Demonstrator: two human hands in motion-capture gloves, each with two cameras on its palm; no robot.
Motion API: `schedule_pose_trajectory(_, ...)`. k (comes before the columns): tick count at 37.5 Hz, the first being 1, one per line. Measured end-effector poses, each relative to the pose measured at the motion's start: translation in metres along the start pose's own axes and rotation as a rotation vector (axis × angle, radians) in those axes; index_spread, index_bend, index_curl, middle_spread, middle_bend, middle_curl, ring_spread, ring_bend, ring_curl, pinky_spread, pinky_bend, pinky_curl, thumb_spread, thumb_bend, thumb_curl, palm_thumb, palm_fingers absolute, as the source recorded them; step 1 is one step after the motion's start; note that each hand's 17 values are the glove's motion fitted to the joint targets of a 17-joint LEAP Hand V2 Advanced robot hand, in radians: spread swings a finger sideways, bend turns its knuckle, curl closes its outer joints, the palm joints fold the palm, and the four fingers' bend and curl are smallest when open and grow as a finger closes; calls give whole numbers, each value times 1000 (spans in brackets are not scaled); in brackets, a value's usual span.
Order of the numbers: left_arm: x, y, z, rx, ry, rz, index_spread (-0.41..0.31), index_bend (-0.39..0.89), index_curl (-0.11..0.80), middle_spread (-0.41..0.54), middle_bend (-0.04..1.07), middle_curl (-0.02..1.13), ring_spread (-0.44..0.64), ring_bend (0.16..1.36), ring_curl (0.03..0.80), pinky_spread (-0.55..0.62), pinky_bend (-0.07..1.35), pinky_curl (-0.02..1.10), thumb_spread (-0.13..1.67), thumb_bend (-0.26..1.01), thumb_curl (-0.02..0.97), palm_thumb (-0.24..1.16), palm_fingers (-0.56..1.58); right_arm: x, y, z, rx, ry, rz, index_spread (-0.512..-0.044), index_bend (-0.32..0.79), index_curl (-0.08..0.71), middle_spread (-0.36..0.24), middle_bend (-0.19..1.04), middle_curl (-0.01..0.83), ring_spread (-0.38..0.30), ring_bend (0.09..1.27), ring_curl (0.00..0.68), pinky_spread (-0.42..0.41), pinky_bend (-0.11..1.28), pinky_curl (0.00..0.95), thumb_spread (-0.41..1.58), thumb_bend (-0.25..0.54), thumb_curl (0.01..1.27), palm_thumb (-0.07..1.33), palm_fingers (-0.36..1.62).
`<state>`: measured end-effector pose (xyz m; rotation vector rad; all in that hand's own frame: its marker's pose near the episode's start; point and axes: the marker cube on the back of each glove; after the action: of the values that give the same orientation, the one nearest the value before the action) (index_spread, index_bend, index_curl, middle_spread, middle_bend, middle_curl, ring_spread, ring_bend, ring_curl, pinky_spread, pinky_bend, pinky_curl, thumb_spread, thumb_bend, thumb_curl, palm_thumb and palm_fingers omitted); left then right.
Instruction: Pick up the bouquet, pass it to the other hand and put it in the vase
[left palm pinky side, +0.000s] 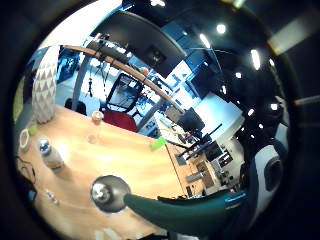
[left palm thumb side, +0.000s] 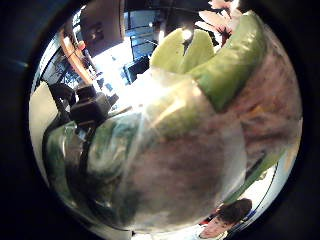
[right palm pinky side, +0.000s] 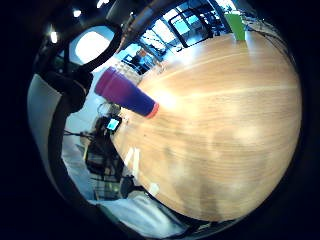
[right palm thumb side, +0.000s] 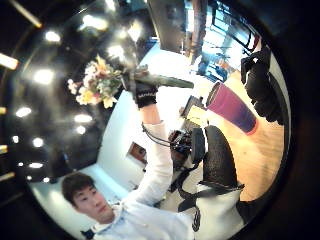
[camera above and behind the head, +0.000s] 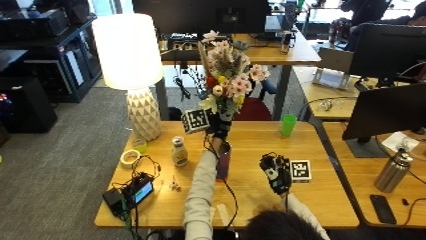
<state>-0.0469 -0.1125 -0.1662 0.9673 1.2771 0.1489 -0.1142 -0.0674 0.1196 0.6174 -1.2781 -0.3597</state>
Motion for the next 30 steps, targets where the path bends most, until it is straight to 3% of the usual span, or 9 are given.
schedule_pose_trajectory(5, -26, 0, -5, 17, -29, -22, -373, 517, 563, -363, 753, 556, -396, 798, 474, -420, 608, 434, 277, -29, 727, 834, 1415, 6, 3, -1, 2, 33, 79, -175, 118, 403, -67, 497, 491, -163, 688, 439, -172, 519, 397, 981, -24, 508, 785, 1175)
schedule_pose_trajectory(10, -78, 13, -17, 25, -286, -250, -374, 515, 570, -363, 753, 555, -395, 793, 473, -420, 611, 434, 272, -31, 740, 829, 1411, 8, 6, -4, 4, 41, 109, -174, 119, 389, -66, 489, 490, -160, 678, 440, -170, 503, 393, 988, -23, 506, 788, 1182)
schedule_pose_trajectory(20, -142, 57, -37, -147, -314, -325, -369, 446, 558, -362, 742, 549, -394, 771, 465, -437, 620, 430, 274, -61, 753, 769, 1348, 10, -1, -14, 22, 46, -51, -173, 124, 370, -62, 472, 489, -154, 658, 440, -162, 483, 393, 995, -23, 501, 789, 1184)
schedule_pose_trajectory(21, -148, 70, -43, -205, -318, -323, -352, 373, 539, -355, 704, 537, -392, 756, 459, -445, 654, 437, 287, -78, 746, 734, 1269, 11, 1, -15, 25, 41, -5, -173, 122, 367, -62, 465, 488, -153, 659, 442, -162, 485, 394, 996, -22, 500, 791, 1181)
schedule_pose_trajectory(22, -150, 84, -50, -262, -326, -327, -287, 154, 476, -328, 628, 518, -369, 743, 451, -410, 669, 438, 509, -179, 672, 534, 920, 12, 2, -17, 29, 40, 41, -173, 121, 366, -62, 466, 489, -153, 660, 443, -162, 478, 392, 998, -23, 498, 789, 1178)
schedule_pose_trajectory(23, -146, 99, -57, -312, -337, -341, -187, 10, 444, -242, 506, 501, -258, 702, 455, -251, 574, 422, 533, -208, 632, 421, 235, 14, 3, -18, 31, 45, 81, -173, 123, 365, -62, 467, 490, -152, 654, 441, -158, 478, 393, 999, -23, 498, 789, 1176)
schedule_pose_trajectory(24, -139, 113, -64, -351, -343, -365, -141, 4, 454, -163, 501, 570, -185, 737, 542, -147, 608, 498, 558, -194, 609, 362, -70, 16, 4, -20, 32, 53, 108, -173, 124, 364, -62, 467, 490, -152, 653, 442, -157, 472, 391, 1001, -22, 497, 791, 1175)
schedule_pose_trajectory(26, -125, 139, -72, -420, -300, -441, -81, 3, 407, -57, 407, 547, -66, 719, 526, -9, 608, 500, 605, -149, 573, 301, -270, 23, 3, -24, 31, 69, 121, -172, 124, 362, -61, 466, 491, -151, 651, 443, -155, 466, 392, 999, -23, 496, 792, 1176)
schedule_pose_trajectory(30, -123, 169, -88, -500, -338, -491, 4, -10, 308, 66, 268, 402, 94, 664, 393, 167, 540, 391, 671, -88, 522, 244, -201, 38, -2, -29, 27, 89, 66, -172, 125, 358, -61, 463, 492, -150, 648, 444, -150, 454, 391, 999, -23, 495, 793, 1178)
